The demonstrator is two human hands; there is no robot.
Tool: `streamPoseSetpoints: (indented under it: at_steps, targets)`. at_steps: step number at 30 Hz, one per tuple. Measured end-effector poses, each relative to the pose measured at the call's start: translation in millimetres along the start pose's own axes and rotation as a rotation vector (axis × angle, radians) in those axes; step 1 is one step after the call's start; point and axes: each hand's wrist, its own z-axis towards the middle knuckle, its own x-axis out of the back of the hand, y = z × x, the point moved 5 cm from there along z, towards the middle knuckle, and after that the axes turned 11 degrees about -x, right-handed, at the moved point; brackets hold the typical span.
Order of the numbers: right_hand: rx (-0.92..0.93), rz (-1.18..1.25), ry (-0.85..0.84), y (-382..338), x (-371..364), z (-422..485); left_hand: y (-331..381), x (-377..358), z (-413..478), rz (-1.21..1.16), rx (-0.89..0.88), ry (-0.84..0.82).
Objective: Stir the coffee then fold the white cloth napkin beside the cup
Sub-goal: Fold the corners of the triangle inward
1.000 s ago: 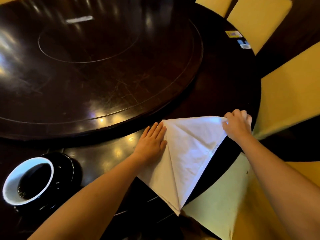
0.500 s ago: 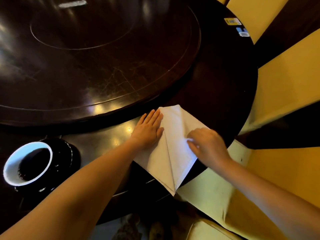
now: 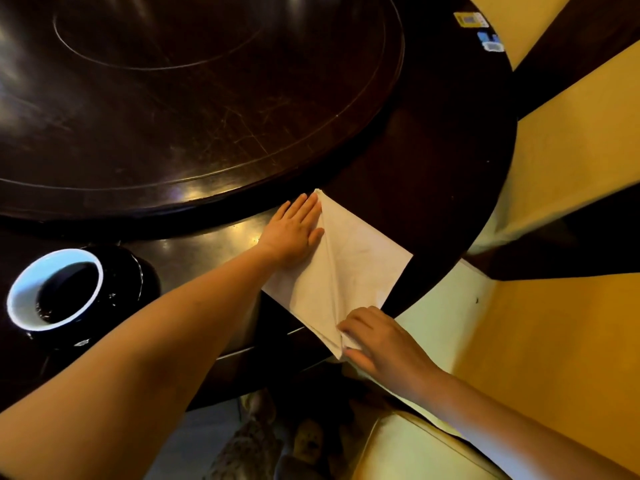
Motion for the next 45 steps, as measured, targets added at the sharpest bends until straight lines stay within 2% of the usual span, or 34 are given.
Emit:
streamPoseSetpoints:
  at_steps: [3, 6, 9, 11, 15, 20, 28, 30, 34, 38, 40, 45]
  targets:
    - [-0.001, 0.0, 0.033, -1, 10, -6, 4, 8, -5, -0.04, 0.041, 0.088]
    - [-0.151, 0.135, 0.16, 16, 34, 7, 27, 12, -29, -0.063, 0.068, 0.219]
    - [-0.275, 0.217, 0.234, 38, 56, 35, 68, -10, -67, -0.064, -0.019, 0.093]
    - [-0.242, 0.169, 0.134, 38, 53, 60, 88, -29, -90, -0.051, -0.084, 0.012]
    - [-0.052, -0.09, -0.133, 26, 18, 105, 103, -40, -111, 0.043, -0.081, 0.074]
    - [-0.067, -0.261, -0.071, 31, 11, 150, 105, -45, -113, 0.003, -0.102, 0.089]
    - [-0.156, -0.325, -0.022, 26, 13, 209, 101, -48, -113, -0.02, -0.107, 0.102]
    - [-0.179, -0.3, -0.014, 27, 18, 209, 101, -49, -113, -0.013, -0.106, 0.097]
    - [-0.218, -0.217, 0.122, 37, 34, 174, 101, -47, -113, -0.002, -0.103, 0.092]
    - [-0.066, -0.225, -0.047, 24, 3, 113, 101, -45, -114, 0.002, -0.111, 0.102]
    - [-0.054, -0.265, -0.053, 28, -3, 105, 103, -43, -114, -0.018, -0.103, 0.11]
    - [-0.2, -0.398, 0.075, 63, 13, 132, 109, -44, -112, -0.008, -0.073, 0.1]
